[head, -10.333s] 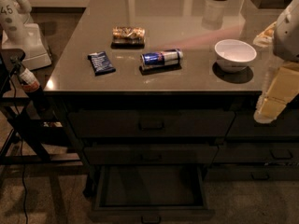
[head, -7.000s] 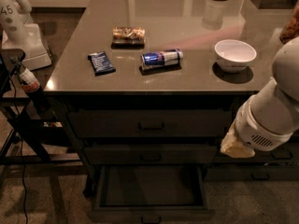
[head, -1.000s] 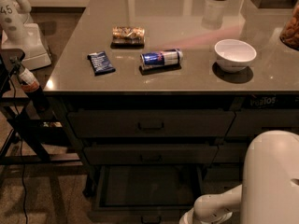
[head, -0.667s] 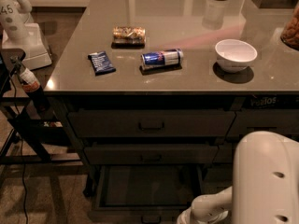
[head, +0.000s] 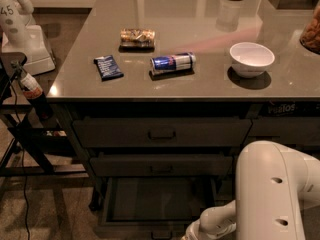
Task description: Close bottom drawer
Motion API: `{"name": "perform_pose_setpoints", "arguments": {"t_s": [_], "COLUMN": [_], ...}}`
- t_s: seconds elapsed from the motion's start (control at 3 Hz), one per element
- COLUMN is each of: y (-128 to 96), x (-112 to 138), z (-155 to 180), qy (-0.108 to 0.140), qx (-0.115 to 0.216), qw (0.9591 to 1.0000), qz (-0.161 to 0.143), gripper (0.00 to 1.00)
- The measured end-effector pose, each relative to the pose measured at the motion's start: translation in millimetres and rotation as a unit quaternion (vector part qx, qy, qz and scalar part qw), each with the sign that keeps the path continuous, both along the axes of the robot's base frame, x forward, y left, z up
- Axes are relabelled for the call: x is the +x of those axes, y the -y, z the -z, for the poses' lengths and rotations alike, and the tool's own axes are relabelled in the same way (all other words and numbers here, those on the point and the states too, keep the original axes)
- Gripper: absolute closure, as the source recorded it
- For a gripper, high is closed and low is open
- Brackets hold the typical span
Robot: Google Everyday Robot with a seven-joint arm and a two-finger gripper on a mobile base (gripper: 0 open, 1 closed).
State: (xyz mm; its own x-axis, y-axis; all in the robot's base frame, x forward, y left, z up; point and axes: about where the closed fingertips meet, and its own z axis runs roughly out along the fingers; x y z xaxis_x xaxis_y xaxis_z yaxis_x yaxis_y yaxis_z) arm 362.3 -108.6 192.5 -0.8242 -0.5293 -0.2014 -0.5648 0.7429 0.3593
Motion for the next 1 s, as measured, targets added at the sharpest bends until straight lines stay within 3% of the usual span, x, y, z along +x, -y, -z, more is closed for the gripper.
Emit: {"name": "perform_pose_setpoints", "arguments": {"t_s": [0.67, 1.0], "y": [1, 6], "x": [25, 50], "z": [16, 24], "qy": [0.017, 0.035], "qx": [-0.006, -0.023], "qw": [0.9998, 0.9991], "qz": [0.002, -0.004], "gripper": [1.0, 1.0]}}
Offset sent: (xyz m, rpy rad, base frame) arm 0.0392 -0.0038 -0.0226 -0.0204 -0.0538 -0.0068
